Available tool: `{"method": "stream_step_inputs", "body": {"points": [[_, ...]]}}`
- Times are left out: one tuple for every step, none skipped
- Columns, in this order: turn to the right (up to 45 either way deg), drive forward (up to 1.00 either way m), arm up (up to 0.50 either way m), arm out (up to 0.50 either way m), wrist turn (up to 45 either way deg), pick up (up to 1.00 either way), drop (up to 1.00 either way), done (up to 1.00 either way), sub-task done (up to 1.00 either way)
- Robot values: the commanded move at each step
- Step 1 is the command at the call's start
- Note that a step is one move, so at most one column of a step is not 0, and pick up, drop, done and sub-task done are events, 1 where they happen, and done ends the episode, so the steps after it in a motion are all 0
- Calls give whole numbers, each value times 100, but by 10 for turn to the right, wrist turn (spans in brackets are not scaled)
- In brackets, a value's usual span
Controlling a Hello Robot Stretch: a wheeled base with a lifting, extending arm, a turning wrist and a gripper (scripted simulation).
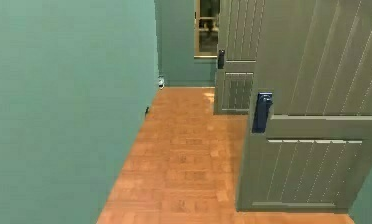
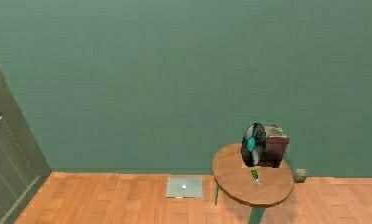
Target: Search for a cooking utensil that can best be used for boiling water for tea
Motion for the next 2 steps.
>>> {"method": "stream_step_inputs", "body": {"points": [[0, 100, 0, 0, 0, 0, 0, 0, 0], [0, 45, 0, 0, 0, 0, 0, 0, 0]]}}
